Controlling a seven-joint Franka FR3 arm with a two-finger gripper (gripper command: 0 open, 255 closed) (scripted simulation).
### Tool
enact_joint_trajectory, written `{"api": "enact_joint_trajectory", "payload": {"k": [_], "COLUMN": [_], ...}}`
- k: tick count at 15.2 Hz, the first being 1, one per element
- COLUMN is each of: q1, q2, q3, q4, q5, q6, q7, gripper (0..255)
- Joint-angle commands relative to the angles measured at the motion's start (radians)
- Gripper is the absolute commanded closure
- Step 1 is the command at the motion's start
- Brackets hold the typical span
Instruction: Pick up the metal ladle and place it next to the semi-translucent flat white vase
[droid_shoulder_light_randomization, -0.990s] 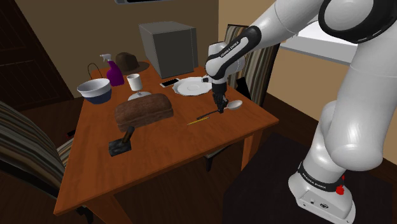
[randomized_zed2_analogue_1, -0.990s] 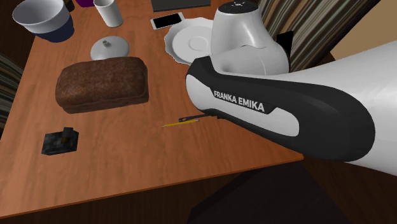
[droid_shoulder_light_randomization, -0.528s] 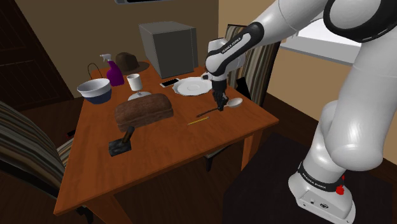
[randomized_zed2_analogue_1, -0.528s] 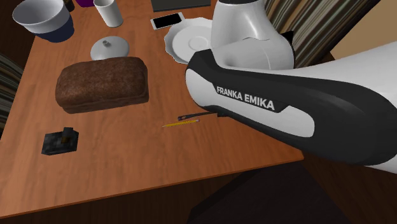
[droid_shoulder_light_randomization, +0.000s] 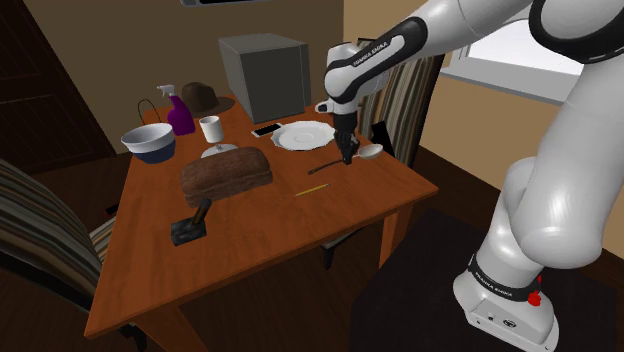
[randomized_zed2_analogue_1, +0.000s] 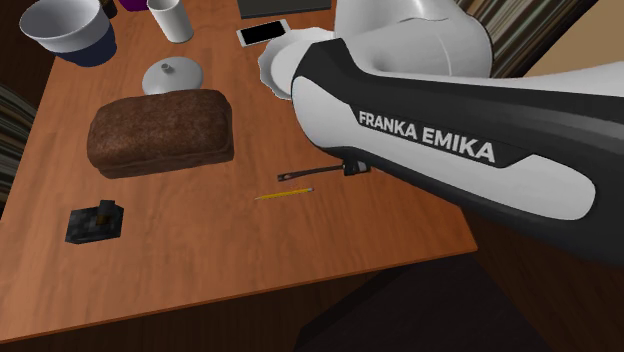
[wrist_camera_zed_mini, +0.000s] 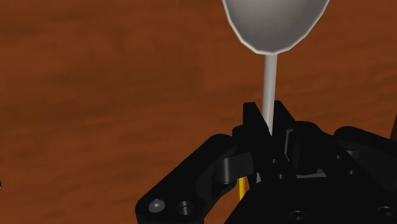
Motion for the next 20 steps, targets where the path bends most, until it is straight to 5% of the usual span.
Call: {"api": "enact_joint_trajectory", "payload": {"k": [1, 15, 20], "q1": [0.0, 0.002, 0.033], "q2": [-0.01, -0.072, 0.09], "q3": [0.0, 0.008, 0.033], "q4": [0.019, 0.142, 0.321], "q5": [-0.005, -0.029, 0.039], "q6": [-0.029, -0.209, -0.235], "q7": [0.004, 0.03, 0.061], "gripper": [255, 255, 255]}}
